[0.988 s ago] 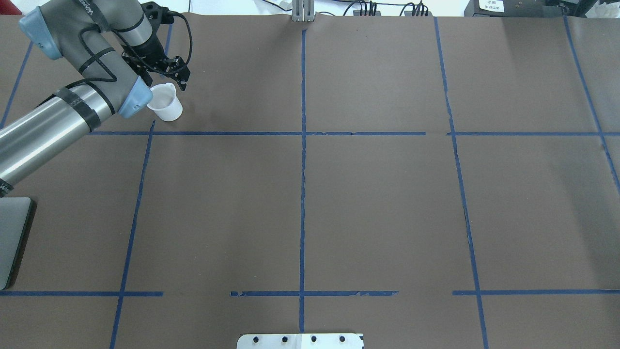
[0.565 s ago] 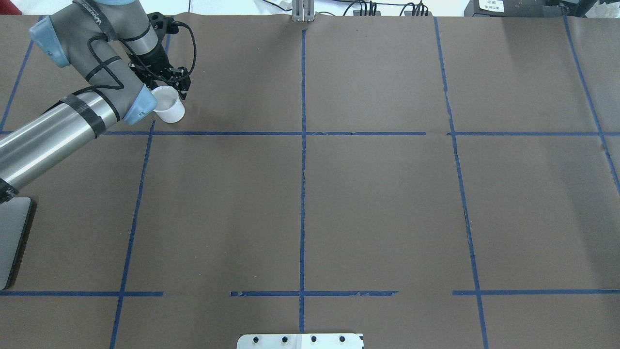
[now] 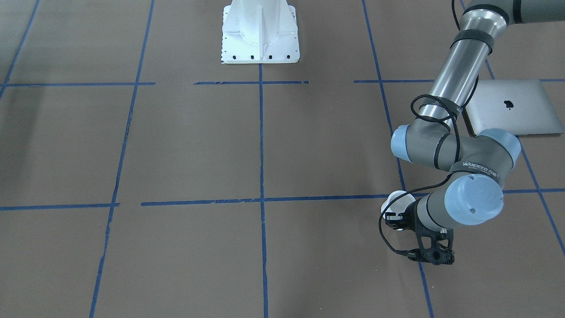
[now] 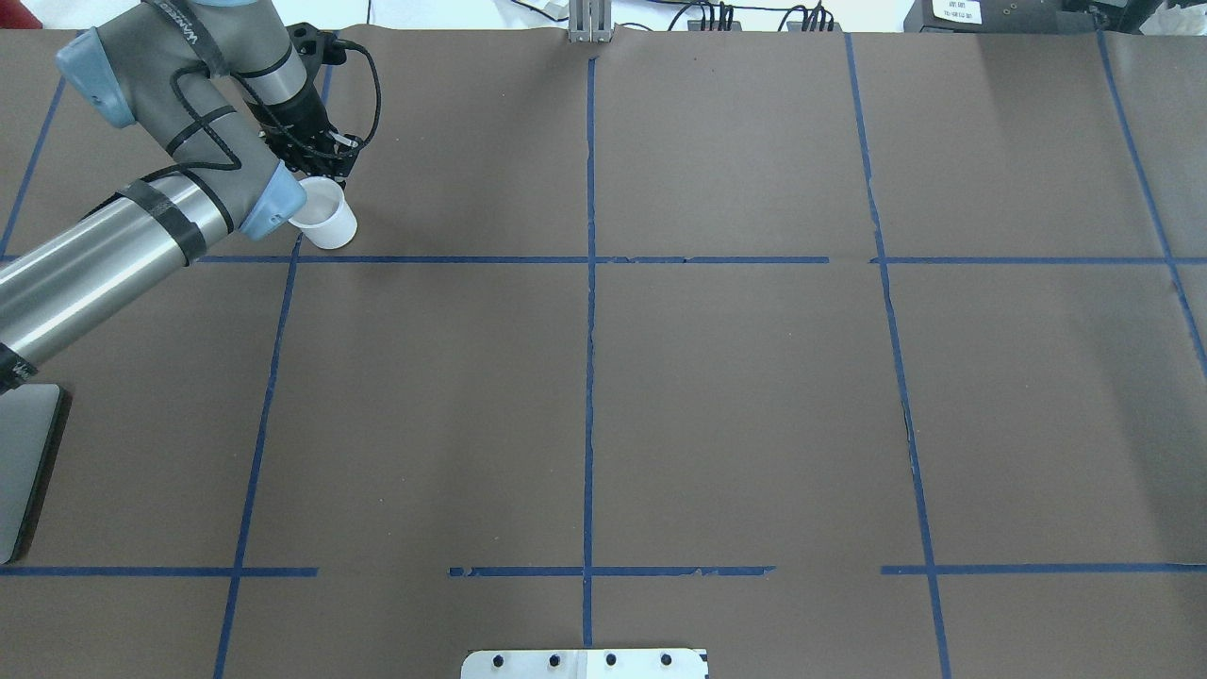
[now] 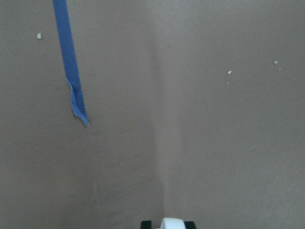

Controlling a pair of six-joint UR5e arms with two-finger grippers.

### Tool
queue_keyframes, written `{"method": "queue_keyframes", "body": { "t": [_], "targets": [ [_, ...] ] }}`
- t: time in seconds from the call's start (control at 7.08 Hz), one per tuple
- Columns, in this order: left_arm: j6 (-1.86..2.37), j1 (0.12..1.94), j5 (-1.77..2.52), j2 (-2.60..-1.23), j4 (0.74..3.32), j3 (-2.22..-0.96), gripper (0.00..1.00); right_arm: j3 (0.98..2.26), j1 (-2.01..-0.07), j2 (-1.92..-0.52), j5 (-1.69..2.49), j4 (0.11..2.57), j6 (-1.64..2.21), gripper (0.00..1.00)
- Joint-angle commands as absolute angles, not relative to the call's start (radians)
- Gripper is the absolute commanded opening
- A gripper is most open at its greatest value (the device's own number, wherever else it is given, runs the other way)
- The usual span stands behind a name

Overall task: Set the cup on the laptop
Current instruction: 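Close the left gripper around the white paper cup, then lift the cup with the left gripper and carry it toward the laptop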

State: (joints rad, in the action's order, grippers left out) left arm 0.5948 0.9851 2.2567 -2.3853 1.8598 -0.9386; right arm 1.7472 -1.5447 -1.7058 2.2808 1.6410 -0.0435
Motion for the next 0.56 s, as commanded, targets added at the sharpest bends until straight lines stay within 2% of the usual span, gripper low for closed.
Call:
{"method": "queue_keyframes", "body": {
  "t": [0.0,0.28,0.42],
  "targets": [
    [0.6,1.035,2.304,-2.399,1.838,-0.948,0.0,1.747,-1.545,-1.706,2.281,1.641,-0.043,1.0],
    [0.556,1.097,2.316,-2.363,1.665,-1.071,0.0,1.747,-1.545,-1.706,2.281,1.641,-0.043,1.0],
    [0.485,1.12,2.315,-2.291,1.593,-1.176,0.0,1.747,-1.545,-1.706,2.281,1.641,-0.043,1.0]
  ]
}}
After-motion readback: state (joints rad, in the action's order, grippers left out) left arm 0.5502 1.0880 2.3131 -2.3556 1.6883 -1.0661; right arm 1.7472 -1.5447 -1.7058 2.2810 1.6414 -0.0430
